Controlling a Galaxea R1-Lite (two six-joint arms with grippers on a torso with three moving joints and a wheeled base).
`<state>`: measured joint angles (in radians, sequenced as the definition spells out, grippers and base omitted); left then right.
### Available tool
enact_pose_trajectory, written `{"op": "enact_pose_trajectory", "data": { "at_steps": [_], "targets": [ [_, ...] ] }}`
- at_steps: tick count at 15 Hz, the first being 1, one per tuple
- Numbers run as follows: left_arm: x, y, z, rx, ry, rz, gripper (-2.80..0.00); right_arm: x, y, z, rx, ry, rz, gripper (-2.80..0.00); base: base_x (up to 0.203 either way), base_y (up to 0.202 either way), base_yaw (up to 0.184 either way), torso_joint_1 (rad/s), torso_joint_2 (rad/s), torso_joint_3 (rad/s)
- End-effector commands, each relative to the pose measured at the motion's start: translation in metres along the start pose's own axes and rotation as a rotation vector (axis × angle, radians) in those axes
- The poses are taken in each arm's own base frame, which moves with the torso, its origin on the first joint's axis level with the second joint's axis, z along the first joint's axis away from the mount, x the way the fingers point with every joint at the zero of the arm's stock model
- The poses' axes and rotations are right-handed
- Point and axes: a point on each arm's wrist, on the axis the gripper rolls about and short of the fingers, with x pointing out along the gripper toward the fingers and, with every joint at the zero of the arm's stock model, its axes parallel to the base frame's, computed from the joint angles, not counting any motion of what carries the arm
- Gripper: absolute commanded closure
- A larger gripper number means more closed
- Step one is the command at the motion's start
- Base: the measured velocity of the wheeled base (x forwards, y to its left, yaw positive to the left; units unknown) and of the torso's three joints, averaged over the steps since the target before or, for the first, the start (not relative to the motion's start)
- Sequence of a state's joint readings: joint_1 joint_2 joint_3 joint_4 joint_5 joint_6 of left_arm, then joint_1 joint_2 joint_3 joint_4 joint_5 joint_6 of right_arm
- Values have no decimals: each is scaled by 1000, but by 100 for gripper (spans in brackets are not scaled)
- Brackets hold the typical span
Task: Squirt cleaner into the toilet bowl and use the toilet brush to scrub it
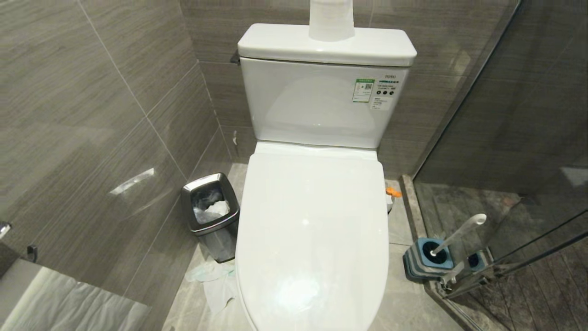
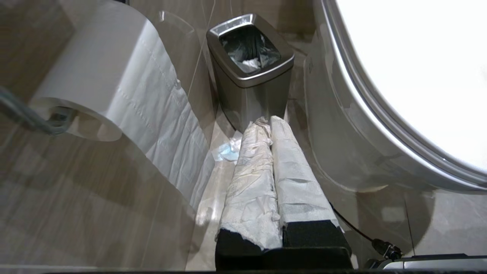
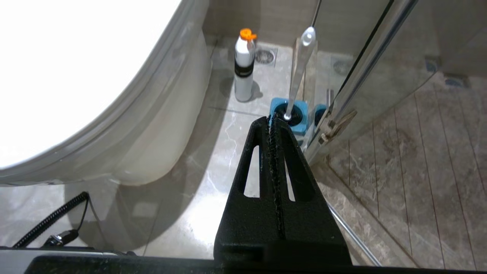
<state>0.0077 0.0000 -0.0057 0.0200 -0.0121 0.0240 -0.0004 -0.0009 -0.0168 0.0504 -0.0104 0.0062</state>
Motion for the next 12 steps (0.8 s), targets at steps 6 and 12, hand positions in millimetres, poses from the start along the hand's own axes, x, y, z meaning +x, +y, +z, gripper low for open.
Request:
{"op": "enact_pose_trajectory", "data": {
  "at_steps": [6,12],
  "targets": [
    [0,0,0,0,1,-2,0,0,0,0,0,1,0,0,0,0,0,3,0,203],
    [0,0,0,0,1,-2,0,0,0,0,0,1,0,0,0,0,0,1,3,203]
  ]
}}
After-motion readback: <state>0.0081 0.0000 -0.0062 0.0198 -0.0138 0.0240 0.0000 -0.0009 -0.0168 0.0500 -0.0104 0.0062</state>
